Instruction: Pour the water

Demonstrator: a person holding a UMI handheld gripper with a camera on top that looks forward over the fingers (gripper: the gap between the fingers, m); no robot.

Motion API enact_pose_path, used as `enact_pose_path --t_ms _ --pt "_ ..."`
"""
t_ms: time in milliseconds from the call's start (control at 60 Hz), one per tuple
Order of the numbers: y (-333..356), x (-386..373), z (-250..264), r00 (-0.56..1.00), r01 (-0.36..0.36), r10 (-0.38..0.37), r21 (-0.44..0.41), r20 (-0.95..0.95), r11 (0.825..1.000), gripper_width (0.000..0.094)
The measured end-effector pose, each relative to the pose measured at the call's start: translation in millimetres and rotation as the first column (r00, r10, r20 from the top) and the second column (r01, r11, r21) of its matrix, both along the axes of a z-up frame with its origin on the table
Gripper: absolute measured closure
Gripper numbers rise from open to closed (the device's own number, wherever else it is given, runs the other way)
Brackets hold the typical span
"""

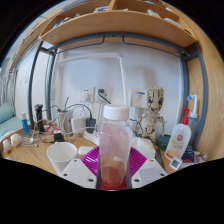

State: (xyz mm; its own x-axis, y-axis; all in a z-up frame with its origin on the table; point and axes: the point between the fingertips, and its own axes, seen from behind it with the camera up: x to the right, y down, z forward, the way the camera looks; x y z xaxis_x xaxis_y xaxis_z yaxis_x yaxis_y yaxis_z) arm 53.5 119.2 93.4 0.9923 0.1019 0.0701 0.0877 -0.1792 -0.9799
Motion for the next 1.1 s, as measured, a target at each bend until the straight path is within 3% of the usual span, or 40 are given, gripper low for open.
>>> enact_pose_path --t_ms 200,283,333,467,600,717,967,1100 --pt "-2 2 1 1.000 0.016 -0.016 0.025 0.011 1.000 0.0470" --pt "-7 4 -6 1.000 0.019 -0.020 -0.030 -0.008 0.999 0.0233" --pt "-15 6 -7 1.000 0.022 -0.023 -0.048 -0.019 0.999 0.0156" --pt "-55 18 -11 0.998 0.059 -0.060 -0.114 -0.008 0.992 0.0137" --pt "-114 21 -11 0.993 0.099 -0.111 -0.234 -0.038 0.967 0.0135" --pt "-156 21 15 0.987 0.128 -0.150 -0.281 -0.059 0.951 0.0130" --pt "-186 22 90 0.989 0.113 -0.132 -0.225 -0.072 0.968 0.0127" --pt "-192 33 108 0.985 0.108 -0.135 -0.225 -0.108 0.968 0.0122"
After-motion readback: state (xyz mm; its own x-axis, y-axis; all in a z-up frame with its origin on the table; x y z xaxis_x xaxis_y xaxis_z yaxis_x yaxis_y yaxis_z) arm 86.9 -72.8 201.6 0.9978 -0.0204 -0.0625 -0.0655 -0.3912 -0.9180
